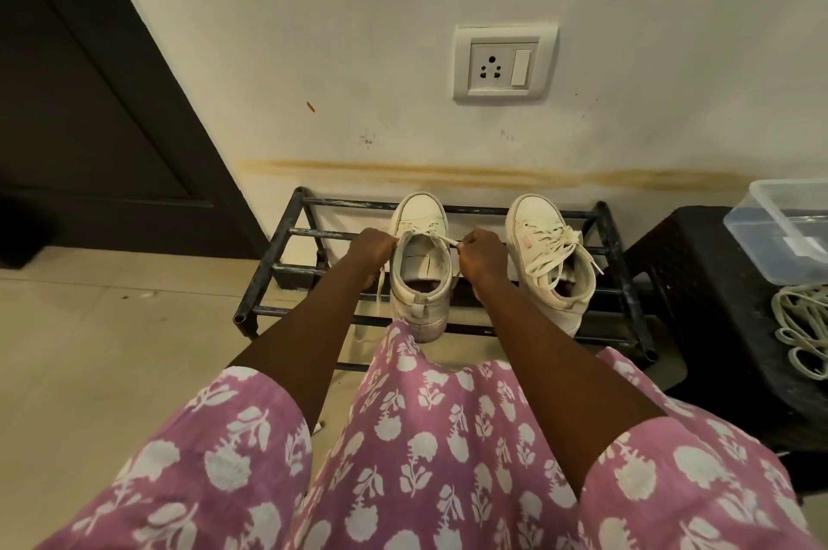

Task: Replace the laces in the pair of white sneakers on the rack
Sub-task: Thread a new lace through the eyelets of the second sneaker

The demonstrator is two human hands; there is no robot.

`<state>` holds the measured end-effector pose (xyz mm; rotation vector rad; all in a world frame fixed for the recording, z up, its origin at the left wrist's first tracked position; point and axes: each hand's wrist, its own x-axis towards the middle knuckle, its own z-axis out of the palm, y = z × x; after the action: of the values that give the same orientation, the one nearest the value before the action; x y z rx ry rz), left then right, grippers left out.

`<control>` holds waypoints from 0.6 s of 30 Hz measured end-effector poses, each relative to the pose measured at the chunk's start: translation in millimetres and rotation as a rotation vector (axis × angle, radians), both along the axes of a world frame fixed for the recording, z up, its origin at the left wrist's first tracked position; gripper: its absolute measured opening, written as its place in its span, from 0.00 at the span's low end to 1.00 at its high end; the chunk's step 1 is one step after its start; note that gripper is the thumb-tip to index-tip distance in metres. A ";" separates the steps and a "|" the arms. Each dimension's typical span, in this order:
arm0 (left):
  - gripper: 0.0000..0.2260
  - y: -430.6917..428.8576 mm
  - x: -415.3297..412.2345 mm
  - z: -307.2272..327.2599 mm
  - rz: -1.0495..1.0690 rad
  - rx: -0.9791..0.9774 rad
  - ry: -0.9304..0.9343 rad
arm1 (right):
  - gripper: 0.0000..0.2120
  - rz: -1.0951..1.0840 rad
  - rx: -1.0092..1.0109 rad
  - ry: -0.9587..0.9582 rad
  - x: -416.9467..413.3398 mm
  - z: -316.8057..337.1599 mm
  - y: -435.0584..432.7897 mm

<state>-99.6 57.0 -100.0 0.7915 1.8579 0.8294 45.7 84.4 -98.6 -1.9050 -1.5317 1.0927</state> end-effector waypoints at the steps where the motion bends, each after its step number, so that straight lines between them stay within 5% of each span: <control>1: 0.10 0.2 0.0 -0.7 0.000 0.002 0.014 | 0.09 0.006 0.009 -0.016 1.2 -1.1 0.7; 10: 0.08 2.4 -1.0 7.2 -0.040 -0.040 0.086 | 0.09 0.054 0.037 0.008 2.4 6.3 -0.1; 18: 0.13 18.1 18.0 50.3 -0.280 0.272 0.391 | 0.10 0.021 -0.102 0.562 20.4 44.7 14.2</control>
<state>-81.6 75.1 -49.7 1.4345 1.9259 0.7952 66.1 98.6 -53.9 -1.4611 -1.1933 1.5738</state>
